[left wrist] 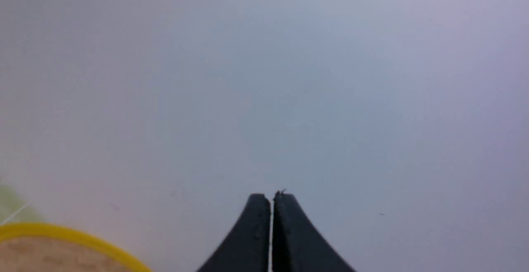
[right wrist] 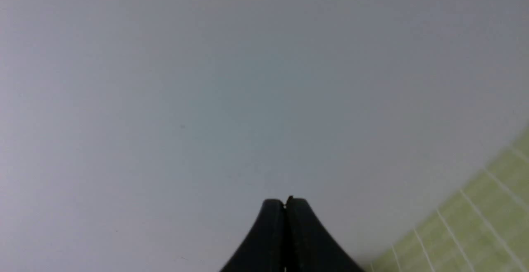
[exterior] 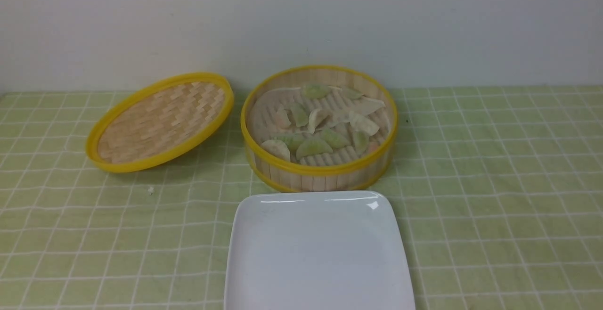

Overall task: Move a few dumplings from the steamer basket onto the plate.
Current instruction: Use the left arm to grab a dumpling from the steamer

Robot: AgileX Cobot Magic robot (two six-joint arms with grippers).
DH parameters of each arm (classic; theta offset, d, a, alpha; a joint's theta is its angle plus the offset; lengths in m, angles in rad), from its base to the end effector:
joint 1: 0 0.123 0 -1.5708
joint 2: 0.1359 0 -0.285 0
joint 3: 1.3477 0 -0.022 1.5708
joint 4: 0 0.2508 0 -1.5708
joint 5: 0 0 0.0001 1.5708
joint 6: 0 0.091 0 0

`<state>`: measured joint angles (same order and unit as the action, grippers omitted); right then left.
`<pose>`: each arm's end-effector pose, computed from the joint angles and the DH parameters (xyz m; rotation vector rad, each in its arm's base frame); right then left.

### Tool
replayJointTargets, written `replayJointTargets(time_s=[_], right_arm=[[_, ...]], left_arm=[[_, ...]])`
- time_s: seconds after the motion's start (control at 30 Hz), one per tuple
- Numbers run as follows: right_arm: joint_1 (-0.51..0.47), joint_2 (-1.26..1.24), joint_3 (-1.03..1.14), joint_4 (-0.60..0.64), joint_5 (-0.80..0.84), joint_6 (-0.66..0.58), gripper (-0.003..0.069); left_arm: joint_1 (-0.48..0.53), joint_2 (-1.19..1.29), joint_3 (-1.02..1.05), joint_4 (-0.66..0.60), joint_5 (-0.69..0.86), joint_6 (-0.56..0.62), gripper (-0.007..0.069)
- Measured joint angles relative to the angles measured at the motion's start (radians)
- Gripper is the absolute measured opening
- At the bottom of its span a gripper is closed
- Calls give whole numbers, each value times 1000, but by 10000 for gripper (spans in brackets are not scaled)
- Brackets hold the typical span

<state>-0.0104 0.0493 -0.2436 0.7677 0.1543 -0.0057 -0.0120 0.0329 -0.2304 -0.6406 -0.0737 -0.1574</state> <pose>0.0440 0.0093 0.2815 0.4519 1.3645 0.6913 0.0392 0.0035 0.2930 -0.5160 1.1444 -0.6757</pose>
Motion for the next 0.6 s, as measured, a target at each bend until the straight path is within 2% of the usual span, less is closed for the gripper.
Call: replayJointTargets(time_s=[0.03, 0.13, 0.27, 0.3, 0.4, 0.5, 0.6], right_arm=[[0, 8, -15, -6, 0, 0, -15], [0, 229, -285, -86, 209, -121, -15], [0, 526, -591, -164, 601, -191, -15], [0, 571, -632, -174, 644, -202, -15], [0, 787, -800, -228, 951, -249, -15], [0, 935, -903, -292, 1070, -261, -15], [0, 1035, -935, -338, 1086, -264, -14]], left_arm=[[0, 7, -12, 7, 13, 2, -6], [0, 199, -261, 112, 329, 55, -6], [0, 466, -486, 147, 738, 171, -6], [0, 540, -540, 150, 823, 212, -6], [0, 744, -655, 151, 1065, 332, -6], [0, 905, -697, 142, 1120, 415, -6], [0, 1061, -706, 132, 1111, 512, -6]])
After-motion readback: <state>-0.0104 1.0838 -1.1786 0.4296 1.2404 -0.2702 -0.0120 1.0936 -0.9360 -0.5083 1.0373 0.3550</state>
